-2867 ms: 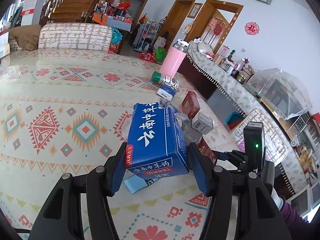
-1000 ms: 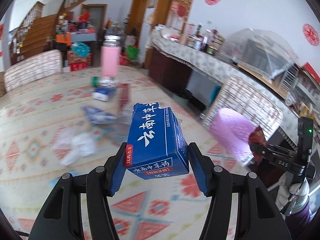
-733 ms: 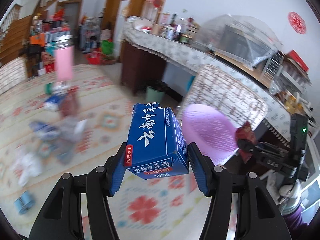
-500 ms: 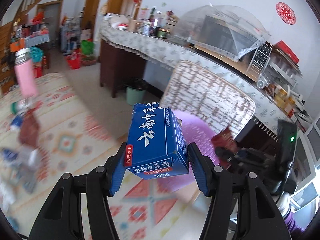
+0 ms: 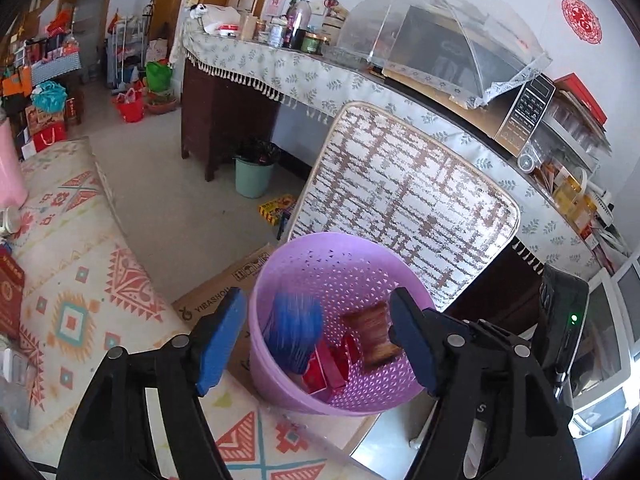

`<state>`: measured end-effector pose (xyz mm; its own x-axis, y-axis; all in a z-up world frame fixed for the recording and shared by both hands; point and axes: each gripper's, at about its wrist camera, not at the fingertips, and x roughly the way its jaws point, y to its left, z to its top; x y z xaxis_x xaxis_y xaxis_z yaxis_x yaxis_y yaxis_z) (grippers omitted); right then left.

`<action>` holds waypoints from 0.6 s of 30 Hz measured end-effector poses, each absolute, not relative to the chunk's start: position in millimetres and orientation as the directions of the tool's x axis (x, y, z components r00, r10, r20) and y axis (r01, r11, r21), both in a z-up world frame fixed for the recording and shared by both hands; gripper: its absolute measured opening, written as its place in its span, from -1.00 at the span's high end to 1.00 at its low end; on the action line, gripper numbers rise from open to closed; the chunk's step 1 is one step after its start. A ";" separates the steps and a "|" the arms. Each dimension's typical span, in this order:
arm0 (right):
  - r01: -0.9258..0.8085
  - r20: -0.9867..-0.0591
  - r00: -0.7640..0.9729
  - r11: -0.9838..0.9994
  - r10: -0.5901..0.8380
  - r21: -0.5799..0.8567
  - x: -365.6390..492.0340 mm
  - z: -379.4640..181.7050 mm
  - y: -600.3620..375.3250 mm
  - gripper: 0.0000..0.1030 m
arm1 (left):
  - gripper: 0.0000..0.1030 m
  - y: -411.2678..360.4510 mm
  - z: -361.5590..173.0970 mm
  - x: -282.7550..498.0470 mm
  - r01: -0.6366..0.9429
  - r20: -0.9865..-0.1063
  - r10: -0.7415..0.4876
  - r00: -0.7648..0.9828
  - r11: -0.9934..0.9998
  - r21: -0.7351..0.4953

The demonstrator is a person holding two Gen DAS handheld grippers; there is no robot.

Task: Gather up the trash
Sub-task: 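Open both tools over the wastebasket to drop box and bag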

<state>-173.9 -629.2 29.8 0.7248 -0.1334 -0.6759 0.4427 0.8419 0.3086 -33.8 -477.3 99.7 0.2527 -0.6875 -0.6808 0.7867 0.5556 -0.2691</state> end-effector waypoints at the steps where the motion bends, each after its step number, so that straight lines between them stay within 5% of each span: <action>1: 0.443 -0.676 0.725 0.842 -0.133 0.309 -173.9 29.8 -629.2 -0.19 | -0.42 -474.4 101.3 -34.2 0.786 -0.679 -0.688 0.256 0.557 -0.267; 18: 0.400 -0.659 0.742 0.871 -0.126 0.284 -183.1 52.1 -585.8 -0.20 | -0.42 -331.2 132.7 -70.4 0.709 -0.644 -0.609 0.463 0.690 -0.144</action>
